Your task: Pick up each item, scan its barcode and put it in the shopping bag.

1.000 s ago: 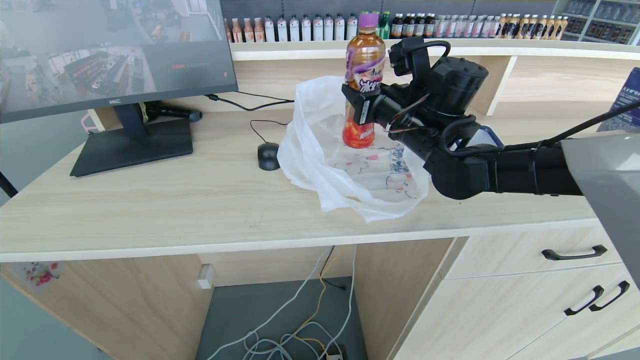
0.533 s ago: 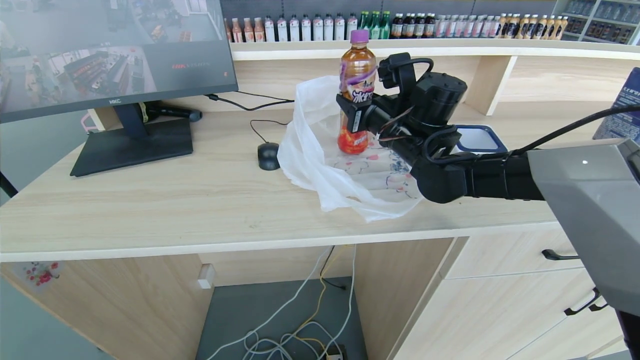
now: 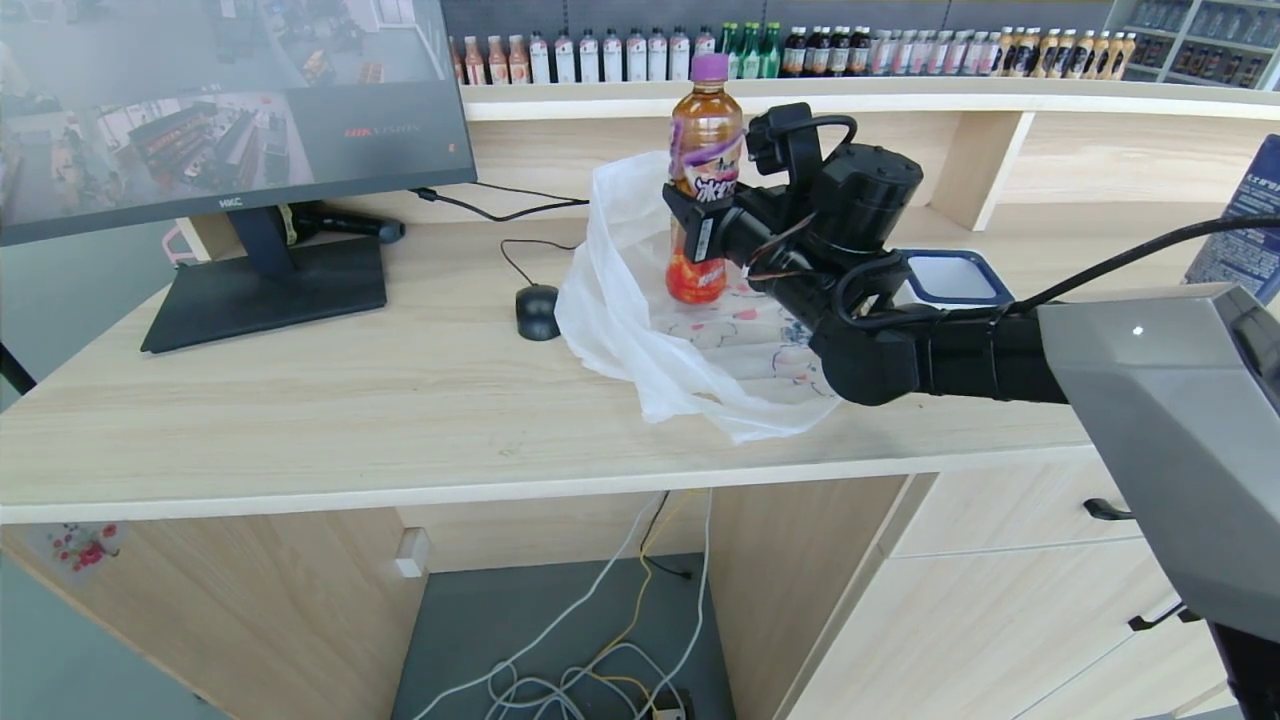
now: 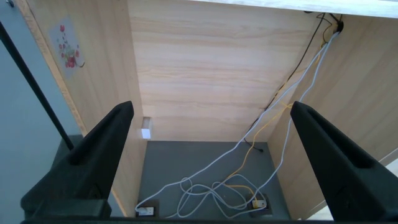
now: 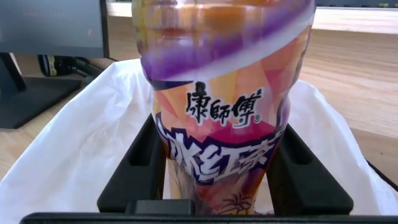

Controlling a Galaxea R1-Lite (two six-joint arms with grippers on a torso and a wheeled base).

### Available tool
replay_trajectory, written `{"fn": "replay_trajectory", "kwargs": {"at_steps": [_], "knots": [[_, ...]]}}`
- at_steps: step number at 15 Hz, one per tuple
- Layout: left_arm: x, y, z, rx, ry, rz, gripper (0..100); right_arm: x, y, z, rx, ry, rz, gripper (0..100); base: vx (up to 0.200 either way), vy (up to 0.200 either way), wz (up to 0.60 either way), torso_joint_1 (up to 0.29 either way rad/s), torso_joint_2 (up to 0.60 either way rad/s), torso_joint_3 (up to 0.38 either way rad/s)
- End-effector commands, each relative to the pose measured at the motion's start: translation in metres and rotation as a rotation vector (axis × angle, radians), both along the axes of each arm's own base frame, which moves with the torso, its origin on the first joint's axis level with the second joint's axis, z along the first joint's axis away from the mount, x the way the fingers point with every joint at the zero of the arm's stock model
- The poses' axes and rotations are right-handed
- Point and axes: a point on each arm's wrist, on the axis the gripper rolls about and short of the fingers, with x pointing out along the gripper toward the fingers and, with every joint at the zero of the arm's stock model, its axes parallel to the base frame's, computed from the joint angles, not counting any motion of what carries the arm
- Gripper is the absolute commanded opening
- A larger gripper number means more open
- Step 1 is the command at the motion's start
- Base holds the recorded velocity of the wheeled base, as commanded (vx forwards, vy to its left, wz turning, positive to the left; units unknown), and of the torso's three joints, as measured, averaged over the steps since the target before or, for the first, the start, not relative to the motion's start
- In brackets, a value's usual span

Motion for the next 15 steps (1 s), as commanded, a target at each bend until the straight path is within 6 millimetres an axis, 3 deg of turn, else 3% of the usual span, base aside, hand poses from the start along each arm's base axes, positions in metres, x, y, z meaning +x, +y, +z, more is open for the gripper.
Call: {"fn": "replay_trajectory", "kwargs": {"at_steps": [1,15], "knots": [[0.000,0.000,0.000,-0.001,0.000,0.001,100,-0.002,0.003,0.002,0.003,-0.006,0.009,0,0.000,0.000,0.00,0.000,0.00,0.000],[0.000,0.000,0.000,-0.001,0.000,0.001,100,0.006,0.017,-0.030,-0.031,0.055,0.024,0,0.000,0.000,0.00,0.000,0.00,0.000]]}}
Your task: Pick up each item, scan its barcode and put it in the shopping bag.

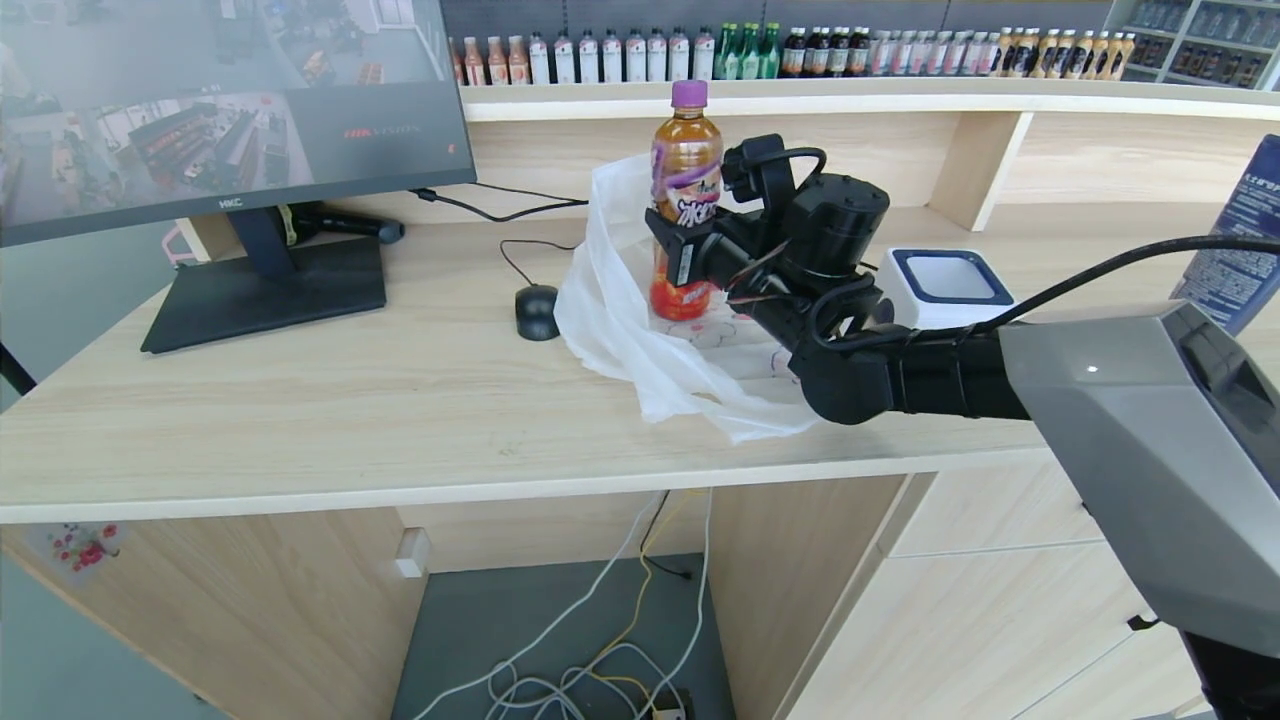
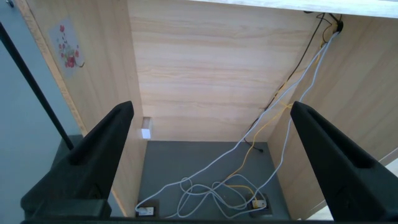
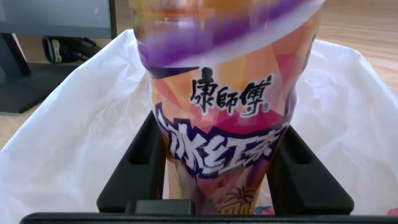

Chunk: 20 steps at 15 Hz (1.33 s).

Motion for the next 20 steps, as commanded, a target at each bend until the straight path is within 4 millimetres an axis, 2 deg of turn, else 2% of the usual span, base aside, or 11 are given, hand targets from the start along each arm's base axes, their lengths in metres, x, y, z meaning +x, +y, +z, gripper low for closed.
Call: {"fn": "replay_trajectory", "kwargs": {"at_steps": [1,9,10,20], "knots": [[0.0000,0.0000,0.0000,-0.001,0.000,0.001,100,0.0023,0.0013,-0.0059,-0.008,0.013,0.000,0,0.000,0.000,0.00,0.000,0.00,0.000],[0.0000,0.0000,0.0000,-0.001,0.000,0.001,100,0.0031,-0.0001,-0.0122,-0.029,0.052,-0.009,0,0.000,0.000,0.00,0.000,0.00,0.000],[0.0000,0.0000,0.0000,-0.001,0.000,0.001,100,0.0026,0.0004,-0.0112,-0.030,0.053,-0.007,100,0.000,0.000,0.00,0.000,0.00,0.000],[0.0000,0.0000,0.0000,-0.001,0.000,0.001,100,0.0015,0.0007,-0.0084,-0.026,0.045,-0.004,100,0.000,0.000,0.00,0.000,0.00,0.000]]}}
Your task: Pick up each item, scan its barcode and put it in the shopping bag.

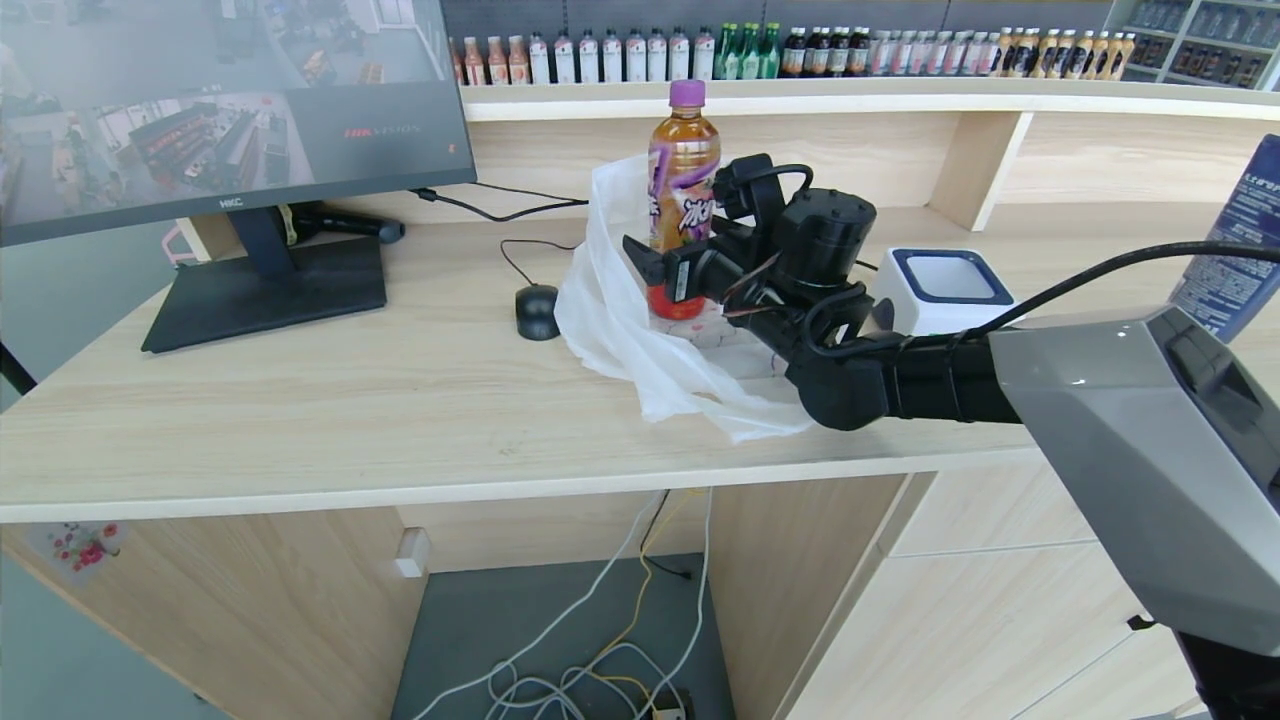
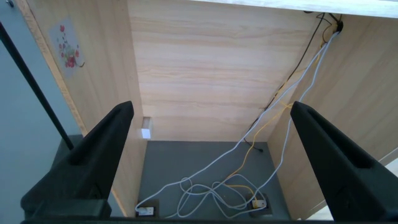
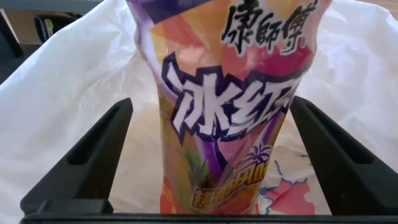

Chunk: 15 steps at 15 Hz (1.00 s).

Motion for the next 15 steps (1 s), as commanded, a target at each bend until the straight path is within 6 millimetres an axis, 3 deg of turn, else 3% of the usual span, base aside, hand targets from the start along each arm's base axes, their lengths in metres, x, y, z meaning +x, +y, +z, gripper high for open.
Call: {"fn": "replay_trajectory", "kwargs": {"at_steps": [1,9,15], "knots": [[0.000,0.000,0.000,-0.001,0.000,0.001,100,-0.001,-0.001,0.003,0.002,-0.004,0.001,100,0.000,0.000,0.00,0.000,0.00,0.000],[0.000,0.000,0.000,-0.001,0.000,-0.001,100,-0.017,-0.008,0.033,0.036,-0.059,0.006,100,0.000,0.000,0.00,0.000,0.00,0.000],[0.000,0.000,0.000,-0.001,0.000,0.001,100,-0.064,-0.036,0.055,0.058,-0.050,0.014,100,0.000,0.000,0.00,0.000,0.00,0.000]]}}
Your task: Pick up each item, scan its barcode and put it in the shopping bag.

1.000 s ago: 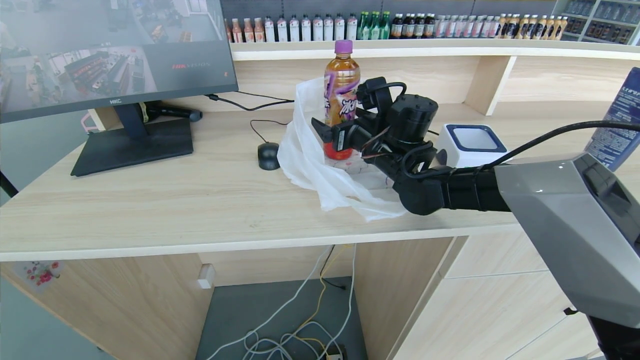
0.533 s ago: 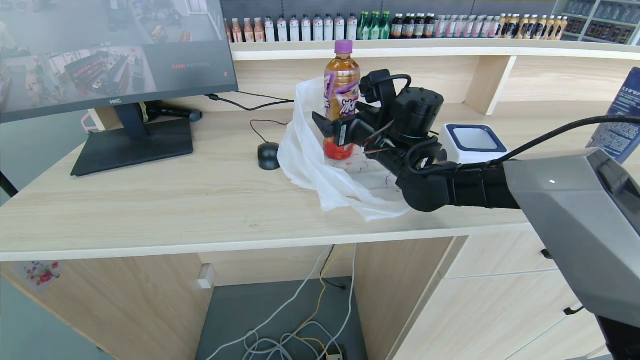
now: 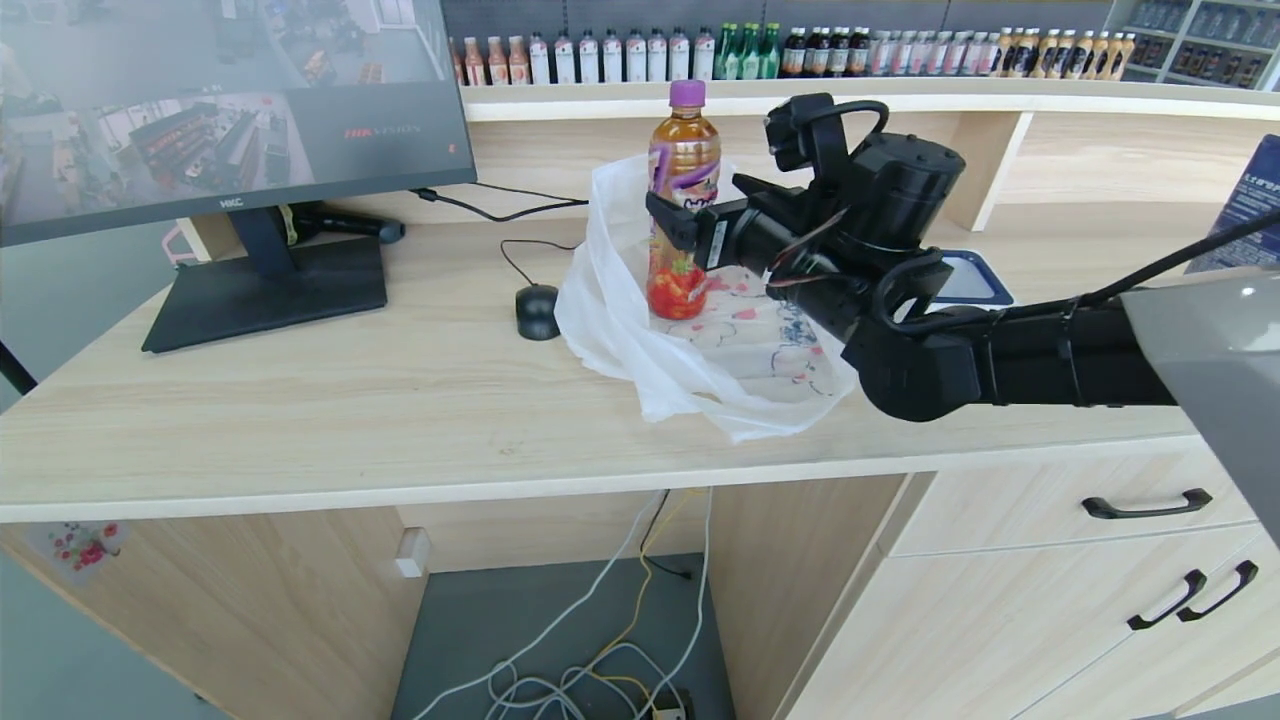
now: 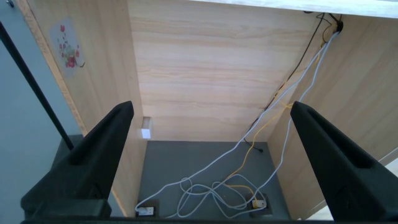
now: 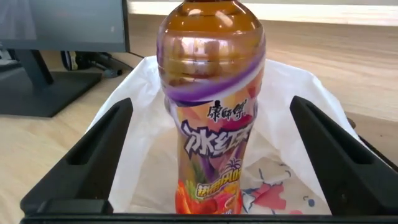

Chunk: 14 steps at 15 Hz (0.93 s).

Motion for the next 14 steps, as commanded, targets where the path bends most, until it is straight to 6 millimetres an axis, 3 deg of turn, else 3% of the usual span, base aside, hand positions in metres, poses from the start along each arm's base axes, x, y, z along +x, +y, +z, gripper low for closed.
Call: {"fn": "replay_trajectory", "kwargs": {"at_steps": [1,7,11,14], "knots": [[0.000,0.000,0.000,-0.001,0.000,0.001,100,-0.034,-0.020,0.018,0.013,-0.023,0.001,100,0.000,0.000,0.00,0.000,0.00,0.000],[0.000,0.000,0.000,-0.001,0.000,0.001,100,-0.101,-0.059,0.011,0.011,-0.021,-0.003,100,0.000,0.000,0.00,0.000,0.00,0.000],[0.000,0.000,0.000,-0.001,0.000,0.001,100,-0.157,-0.091,-0.027,0.015,-0.030,-0.007,100,0.000,0.000,0.00,0.000,0.00,0.000],[0.000,0.000,0.000,-0.001,0.000,0.001,100,-0.178,-0.104,-0.043,0.050,-0.098,-0.010,100,0.000,0.000,0.00,0.000,0.00,0.000]]}}
